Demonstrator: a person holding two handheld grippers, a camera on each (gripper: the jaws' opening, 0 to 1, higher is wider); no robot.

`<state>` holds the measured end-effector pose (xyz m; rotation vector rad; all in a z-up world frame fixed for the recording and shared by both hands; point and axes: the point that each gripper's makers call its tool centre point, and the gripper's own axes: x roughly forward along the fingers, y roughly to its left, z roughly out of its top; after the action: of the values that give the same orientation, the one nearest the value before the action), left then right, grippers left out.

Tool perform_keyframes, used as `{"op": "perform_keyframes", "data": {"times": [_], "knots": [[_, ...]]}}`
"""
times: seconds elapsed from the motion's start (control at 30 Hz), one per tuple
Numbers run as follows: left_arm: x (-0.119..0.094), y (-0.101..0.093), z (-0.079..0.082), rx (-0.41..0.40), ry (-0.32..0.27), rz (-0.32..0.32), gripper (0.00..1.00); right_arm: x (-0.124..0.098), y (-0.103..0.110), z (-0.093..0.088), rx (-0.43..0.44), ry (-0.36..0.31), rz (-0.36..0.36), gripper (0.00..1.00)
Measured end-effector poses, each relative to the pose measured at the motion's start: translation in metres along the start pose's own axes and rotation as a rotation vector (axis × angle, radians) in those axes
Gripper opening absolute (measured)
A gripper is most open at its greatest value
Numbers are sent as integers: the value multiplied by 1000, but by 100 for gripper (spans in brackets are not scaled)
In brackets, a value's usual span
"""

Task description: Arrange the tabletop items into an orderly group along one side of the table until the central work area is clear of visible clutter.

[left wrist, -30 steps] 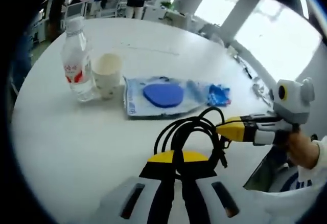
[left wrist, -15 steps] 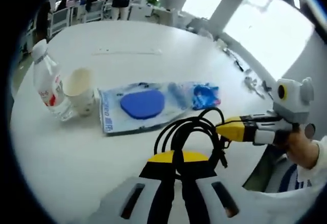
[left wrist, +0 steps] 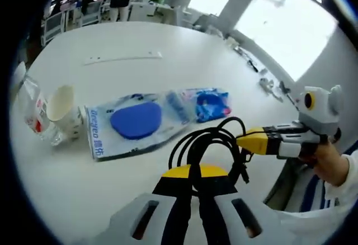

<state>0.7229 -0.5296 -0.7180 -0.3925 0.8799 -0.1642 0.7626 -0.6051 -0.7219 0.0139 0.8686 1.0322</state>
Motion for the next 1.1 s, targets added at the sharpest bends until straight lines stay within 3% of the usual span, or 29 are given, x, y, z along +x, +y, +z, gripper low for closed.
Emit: {"op": "perform_keyframes", "data": {"times": [1.1], "knots": [[45,-43,10,61,59,-70,0,-32,-55,-2,68,-25,-79,0]]}}
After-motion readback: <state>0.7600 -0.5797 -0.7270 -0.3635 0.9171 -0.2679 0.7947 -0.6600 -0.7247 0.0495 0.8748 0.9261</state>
